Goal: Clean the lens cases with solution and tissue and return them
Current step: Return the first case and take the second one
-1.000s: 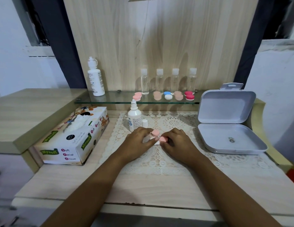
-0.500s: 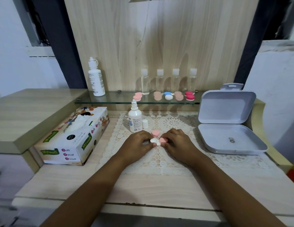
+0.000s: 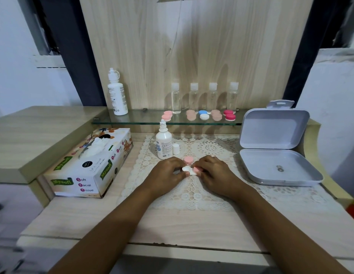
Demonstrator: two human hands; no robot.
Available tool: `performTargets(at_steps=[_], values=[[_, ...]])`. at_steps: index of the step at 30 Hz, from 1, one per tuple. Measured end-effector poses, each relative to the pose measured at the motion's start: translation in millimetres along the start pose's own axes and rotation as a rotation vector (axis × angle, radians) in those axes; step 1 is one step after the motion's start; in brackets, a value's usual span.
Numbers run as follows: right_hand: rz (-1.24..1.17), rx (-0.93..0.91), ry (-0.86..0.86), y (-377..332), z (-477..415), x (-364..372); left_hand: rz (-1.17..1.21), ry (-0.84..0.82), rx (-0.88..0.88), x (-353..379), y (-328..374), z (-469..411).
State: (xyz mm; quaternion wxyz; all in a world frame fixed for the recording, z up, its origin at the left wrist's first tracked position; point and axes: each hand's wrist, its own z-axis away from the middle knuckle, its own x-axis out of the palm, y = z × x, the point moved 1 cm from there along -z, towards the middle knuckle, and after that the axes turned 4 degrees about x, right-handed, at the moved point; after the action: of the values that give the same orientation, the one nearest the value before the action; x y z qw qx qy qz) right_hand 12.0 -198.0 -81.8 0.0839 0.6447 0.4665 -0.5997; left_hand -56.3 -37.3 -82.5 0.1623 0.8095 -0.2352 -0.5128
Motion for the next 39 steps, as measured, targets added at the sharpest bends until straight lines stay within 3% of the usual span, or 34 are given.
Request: performTargets(at_steps=[10, 20, 26, 33, 39], values=[[-0.041, 0.086, 0.119, -0.1, -3.4, -1.4, -0.001, 0.009, 0.005, -0.1, -0.1, 0.4], [-0.141, 0.019, 0.064, -5.8, 3.0, -5.9, 0.012, 0.006, 0.006, -0.9, 2.1, 2.0], [-0.100, 0.113, 0.111, -0.7, -3.2, -1.6, -0.007, -0.004, 0.003, -2.0, 2.6, 0.6], [-0.169, 0.051, 0.013, -3.5, -0.9, -4.1, 0.008, -0.006, 0.006, -2.2, 3.0, 0.7], [-0.031, 0.093, 0.078, 0.1, -3.8, -0.6, 0.018, -0.002, 0.004, -1.5, 1.6, 0.3]])
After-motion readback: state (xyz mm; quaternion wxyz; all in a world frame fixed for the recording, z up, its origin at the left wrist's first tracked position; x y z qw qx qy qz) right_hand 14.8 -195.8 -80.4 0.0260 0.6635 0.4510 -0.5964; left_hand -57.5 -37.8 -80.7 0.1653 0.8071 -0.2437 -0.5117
